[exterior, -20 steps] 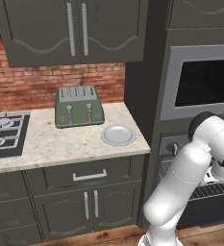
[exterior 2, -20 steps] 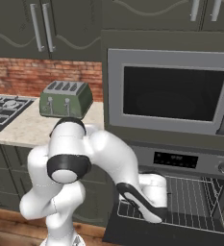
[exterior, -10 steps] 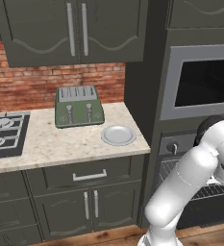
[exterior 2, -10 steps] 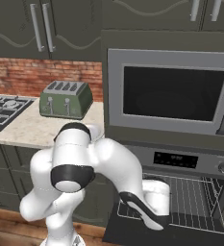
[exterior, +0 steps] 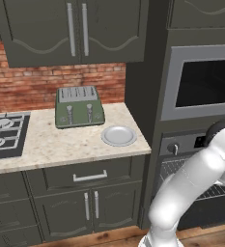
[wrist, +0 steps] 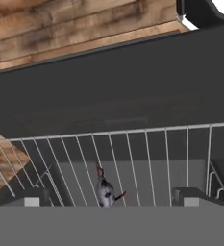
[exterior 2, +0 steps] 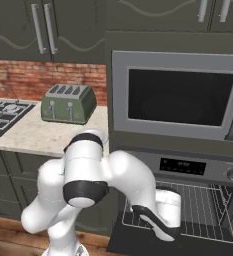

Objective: Take the fish from the oven and place it on the plate on the counter.

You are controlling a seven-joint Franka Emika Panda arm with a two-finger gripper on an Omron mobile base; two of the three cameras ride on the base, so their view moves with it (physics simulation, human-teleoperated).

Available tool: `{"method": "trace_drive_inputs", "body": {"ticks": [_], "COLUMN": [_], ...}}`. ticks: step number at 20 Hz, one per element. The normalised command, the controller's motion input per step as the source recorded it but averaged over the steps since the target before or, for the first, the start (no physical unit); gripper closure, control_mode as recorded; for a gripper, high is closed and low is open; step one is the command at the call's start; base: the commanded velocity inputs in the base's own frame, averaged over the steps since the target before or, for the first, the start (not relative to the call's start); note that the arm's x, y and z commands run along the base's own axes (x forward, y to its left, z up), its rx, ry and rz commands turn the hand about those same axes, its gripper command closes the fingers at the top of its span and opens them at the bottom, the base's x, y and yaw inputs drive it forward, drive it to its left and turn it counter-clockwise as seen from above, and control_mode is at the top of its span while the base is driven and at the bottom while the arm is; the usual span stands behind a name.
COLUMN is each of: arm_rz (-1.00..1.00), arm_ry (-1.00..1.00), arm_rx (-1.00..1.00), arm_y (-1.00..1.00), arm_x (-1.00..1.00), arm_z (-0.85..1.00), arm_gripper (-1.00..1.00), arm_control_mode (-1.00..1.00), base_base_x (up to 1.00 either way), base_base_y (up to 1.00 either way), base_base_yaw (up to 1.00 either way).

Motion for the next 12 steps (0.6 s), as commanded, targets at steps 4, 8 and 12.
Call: {"method": "trace_drive_inputs", "body": {"ticks": [4,8,12], "arm_rz": [0.12,0.06,0.02], "arm_ry": [0.02,0.01,0.00], "arm_rx": [0.09,0.05,0.00], "arm_y": [-0.41,-0.29,-0.16], "arm_x": [0.24,0.18,0.23], "arm_z": [0.00,0.00,0.00], "arm_gripper": [-1.00,-1.00,-1.00], "arm_control_mode": [-1.00,-1.00,-1.00], "base_base_x": [0.00,0.00,0.00], "base_base_y": [0.00,0.00,0.00], "base_base_yaw": [0.00,0.00,0.00]}}
